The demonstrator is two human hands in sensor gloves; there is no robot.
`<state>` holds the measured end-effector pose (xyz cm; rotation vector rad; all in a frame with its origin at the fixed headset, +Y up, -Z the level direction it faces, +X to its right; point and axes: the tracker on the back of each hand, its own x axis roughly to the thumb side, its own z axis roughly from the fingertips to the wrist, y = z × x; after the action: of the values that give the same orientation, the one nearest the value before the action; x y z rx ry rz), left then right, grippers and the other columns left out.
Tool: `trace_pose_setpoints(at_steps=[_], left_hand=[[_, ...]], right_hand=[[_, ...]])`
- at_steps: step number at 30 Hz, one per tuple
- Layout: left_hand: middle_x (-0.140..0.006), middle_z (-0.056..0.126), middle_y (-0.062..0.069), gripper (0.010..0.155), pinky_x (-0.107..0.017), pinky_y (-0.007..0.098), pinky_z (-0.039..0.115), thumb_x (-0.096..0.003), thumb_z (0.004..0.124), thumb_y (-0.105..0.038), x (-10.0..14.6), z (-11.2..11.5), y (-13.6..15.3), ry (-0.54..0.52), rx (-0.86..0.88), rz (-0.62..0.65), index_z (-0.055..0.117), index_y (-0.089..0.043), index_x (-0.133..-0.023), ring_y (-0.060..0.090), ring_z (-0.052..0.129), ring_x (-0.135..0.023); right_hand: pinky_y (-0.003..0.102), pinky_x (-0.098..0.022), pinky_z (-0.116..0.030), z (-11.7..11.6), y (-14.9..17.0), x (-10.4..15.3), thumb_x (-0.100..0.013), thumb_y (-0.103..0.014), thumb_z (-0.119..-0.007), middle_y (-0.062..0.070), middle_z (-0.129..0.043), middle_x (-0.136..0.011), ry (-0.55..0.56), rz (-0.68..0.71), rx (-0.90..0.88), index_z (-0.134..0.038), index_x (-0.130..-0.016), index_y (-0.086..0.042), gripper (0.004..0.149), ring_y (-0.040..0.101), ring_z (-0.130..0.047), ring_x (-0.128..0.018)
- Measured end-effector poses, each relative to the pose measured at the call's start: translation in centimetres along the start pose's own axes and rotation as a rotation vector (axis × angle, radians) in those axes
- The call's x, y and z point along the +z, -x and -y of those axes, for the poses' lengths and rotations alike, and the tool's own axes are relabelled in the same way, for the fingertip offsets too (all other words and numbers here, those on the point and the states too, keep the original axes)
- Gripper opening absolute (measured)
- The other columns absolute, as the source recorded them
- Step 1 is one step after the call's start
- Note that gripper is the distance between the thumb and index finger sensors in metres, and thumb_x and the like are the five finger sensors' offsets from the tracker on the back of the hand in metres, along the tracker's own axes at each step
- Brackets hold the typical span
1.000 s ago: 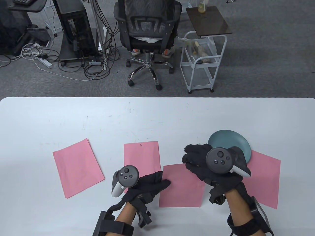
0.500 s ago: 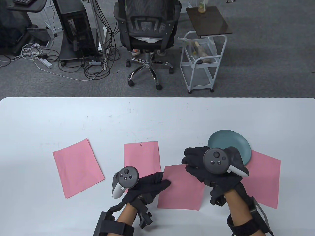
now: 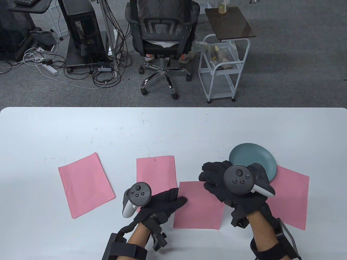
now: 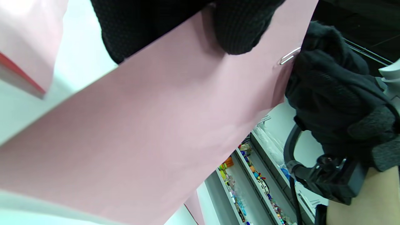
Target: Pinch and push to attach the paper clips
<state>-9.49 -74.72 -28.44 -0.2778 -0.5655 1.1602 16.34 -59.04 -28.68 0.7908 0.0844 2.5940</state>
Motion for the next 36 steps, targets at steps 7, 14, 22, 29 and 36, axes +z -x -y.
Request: trace_pose_setpoints(at_steps=[7,14,22,29,36], left_hand=[[-0.095,0.093,0.001,0.043,-0.063,0.043,0.082,-0.0640,0.078,-0.032,-0.3,-1.8,-0.4,-0.054,0.084,-0.003,0.073,-0.021,-0.105,0.021,0.100,-0.078],[-0.093,0.094,0.001,0.045,-0.061,0.043,0.084,-0.0639,0.078,-0.032,0.6,-5.6,-0.9,-0.145,0.115,-0.024,0.072,-0.019,-0.107,0.021,0.102,-0.074],[-0.094,0.093,0.000,0.048,-0.059,0.041,0.085,-0.0647,0.076,-0.032,0.7,-10.0,-0.1,-0.219,0.119,-0.141,0.067,-0.018,-0.109,0.019,0.103,-0.071],[-0.093,0.093,0.002,0.049,-0.056,0.039,0.087,-0.0649,0.077,-0.031,0.8,-11.4,4.0,-0.252,0.274,-0.265,0.067,-0.015,-0.110,0.019,0.104,-0.068],[-0.093,0.093,0.003,0.049,-0.053,0.038,0.088,-0.0654,0.076,-0.030,0.7,-12.8,7.1,-0.184,0.313,-0.420,0.067,-0.013,-0.110,0.018,0.105,-0.066]], right_hand=[[0.061,-0.078,-0.035,1.6,1.3,3.5,-0.061,-0.039,-0.070,0.017,-0.058,-0.116,0.286,0.020,-0.026,-0.062,-0.112,-0.020,0.055,0.042,-0.054,-0.105],[0.060,-0.078,-0.034,0.9,5.1,7.2,-0.061,-0.043,-0.070,0.017,-0.055,-0.118,0.378,-0.015,-0.007,-0.058,-0.114,-0.021,0.059,0.042,-0.051,-0.107],[0.058,-0.078,-0.034,-1.9,8.5,9.2,-0.060,-0.043,-0.069,0.016,-0.057,-0.117,0.392,-0.032,0.012,-0.059,-0.113,-0.020,0.058,0.041,-0.053,-0.106],[0.058,-0.078,-0.033,-2.8,10.3,9.9,-0.060,-0.043,-0.069,0.015,-0.057,-0.116,0.355,-0.094,0.007,-0.059,-0.112,-0.020,0.058,0.040,-0.053,-0.106],[0.058,-0.078,-0.032,-2.5,10.9,9.9,-0.060,-0.042,-0.069,0.015,-0.058,-0.116,0.364,-0.109,-0.027,-0.061,-0.112,-0.020,0.057,0.040,-0.052,-0.106]])
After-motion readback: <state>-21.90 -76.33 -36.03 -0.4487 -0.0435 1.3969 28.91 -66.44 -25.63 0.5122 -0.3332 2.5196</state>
